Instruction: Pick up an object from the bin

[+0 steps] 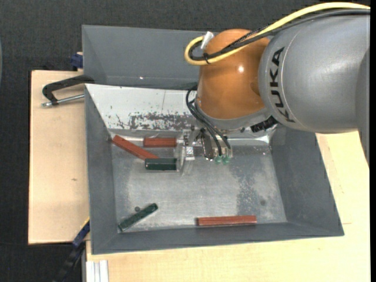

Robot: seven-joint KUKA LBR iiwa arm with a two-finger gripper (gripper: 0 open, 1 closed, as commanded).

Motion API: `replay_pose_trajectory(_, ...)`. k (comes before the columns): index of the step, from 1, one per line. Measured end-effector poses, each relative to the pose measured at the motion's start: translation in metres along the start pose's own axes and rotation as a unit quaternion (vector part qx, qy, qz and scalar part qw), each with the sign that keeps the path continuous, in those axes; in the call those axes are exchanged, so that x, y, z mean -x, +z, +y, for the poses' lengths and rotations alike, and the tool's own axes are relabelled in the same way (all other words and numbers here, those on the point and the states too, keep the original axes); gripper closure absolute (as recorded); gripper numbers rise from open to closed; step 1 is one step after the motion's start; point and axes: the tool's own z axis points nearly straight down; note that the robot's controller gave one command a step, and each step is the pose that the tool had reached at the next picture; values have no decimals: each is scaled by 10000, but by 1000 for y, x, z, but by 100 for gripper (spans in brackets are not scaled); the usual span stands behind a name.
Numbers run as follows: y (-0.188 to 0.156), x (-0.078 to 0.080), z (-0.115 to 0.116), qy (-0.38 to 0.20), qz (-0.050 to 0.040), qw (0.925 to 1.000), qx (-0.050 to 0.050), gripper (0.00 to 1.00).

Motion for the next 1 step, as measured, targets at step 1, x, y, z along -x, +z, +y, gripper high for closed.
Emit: replay_pose_trajectory(1,0,0,0,0,2,10000,-1,100)
